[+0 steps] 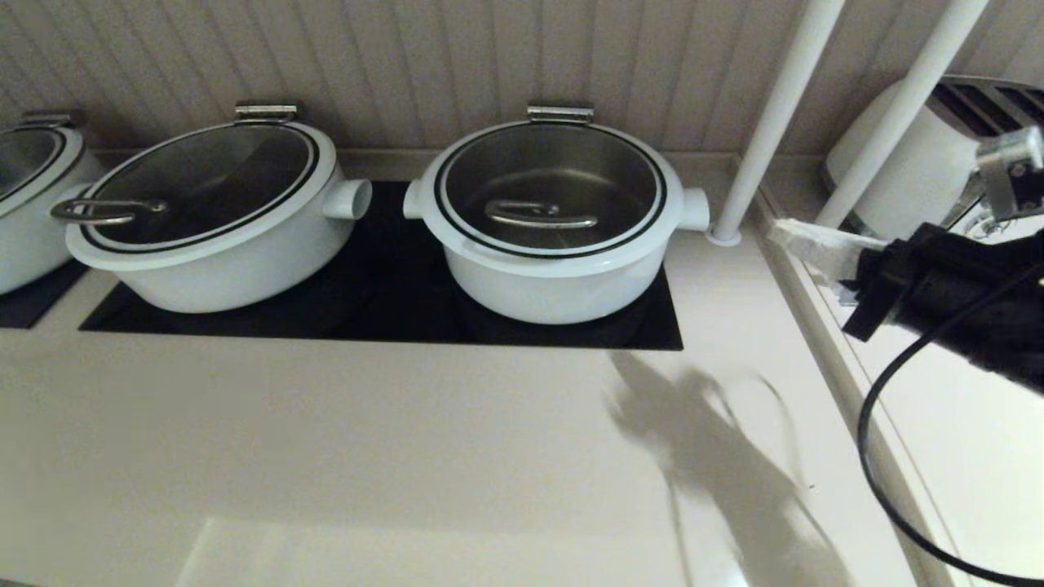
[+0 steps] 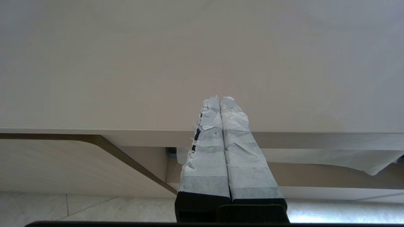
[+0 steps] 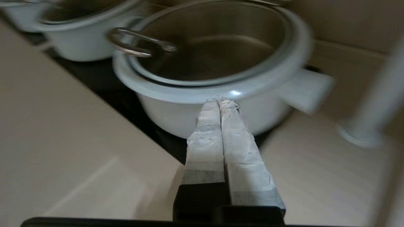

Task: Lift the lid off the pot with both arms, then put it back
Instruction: Open the food pot lid a small opening with the right arm

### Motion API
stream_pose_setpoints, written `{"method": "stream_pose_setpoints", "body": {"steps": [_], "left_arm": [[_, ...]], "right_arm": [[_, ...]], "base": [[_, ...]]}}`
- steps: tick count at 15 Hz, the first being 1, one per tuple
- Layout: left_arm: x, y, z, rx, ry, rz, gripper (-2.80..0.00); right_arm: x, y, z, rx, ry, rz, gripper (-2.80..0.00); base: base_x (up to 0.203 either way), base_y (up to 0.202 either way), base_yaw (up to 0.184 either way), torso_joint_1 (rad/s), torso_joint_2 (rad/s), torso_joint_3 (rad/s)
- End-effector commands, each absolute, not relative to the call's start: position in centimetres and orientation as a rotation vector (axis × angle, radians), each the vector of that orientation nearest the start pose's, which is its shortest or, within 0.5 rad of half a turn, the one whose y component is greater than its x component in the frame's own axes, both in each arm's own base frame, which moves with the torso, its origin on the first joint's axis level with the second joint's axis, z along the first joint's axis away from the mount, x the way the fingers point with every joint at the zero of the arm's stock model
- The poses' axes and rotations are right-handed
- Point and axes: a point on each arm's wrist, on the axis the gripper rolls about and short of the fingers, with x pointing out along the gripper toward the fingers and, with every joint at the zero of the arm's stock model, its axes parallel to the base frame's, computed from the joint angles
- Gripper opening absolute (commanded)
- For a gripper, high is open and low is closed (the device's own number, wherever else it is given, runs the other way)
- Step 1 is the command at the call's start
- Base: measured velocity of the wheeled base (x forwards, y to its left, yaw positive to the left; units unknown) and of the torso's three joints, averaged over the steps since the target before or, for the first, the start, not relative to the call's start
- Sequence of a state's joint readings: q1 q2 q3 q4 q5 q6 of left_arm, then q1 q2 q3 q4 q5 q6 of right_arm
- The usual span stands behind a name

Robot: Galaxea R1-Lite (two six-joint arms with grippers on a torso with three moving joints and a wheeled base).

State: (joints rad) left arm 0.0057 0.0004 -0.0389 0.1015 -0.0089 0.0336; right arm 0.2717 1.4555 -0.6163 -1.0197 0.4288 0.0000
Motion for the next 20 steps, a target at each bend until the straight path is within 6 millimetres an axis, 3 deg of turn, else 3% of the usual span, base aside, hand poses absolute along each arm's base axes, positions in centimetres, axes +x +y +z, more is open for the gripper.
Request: {"method": "stream_pose_setpoints", "body": {"steps": [1,5,13,17,20], "left_arm": [[-2.6,0.0,7.6,0.033,0.064,-0.004,-2.8],[-2.6,0.0,7.6,0.033,0.064,-0.004,-2.8],[-2.6,0.0,7.6,0.033,0.063,-0.004,-2.8],[-2.6,0.0,7.6,0.033,0.063,-0.004,-2.8],[-2.6,0.0,7.6,0.033,0.064,-0.004,-2.8]], "right_arm": [[23.8,8.8,22.6,-0.009,-0.149,0.777,-2.8],[24.1,11.3,23.0,0.007,-0.159,0.878,-2.8],[25.1,14.3,23.3,0.01,-0.167,0.977,-2.8],[25.3,16.6,22.3,0.013,-0.137,1.039,-2.8],[25.9,17.0,21.4,0.014,-0.106,1.041,-2.8]], "base": [[0.0,0.0,0.0,0.0,0.0,0.0],[0.0,0.0,0.0,0.0,0.0,0.0],[0.0,0.0,0.0,0.0,0.0,0.0],[0.0,0.0,0.0,0.0,0.0,0.0],[0.0,0.0,0.0,0.0,0.0,0.0]]}}
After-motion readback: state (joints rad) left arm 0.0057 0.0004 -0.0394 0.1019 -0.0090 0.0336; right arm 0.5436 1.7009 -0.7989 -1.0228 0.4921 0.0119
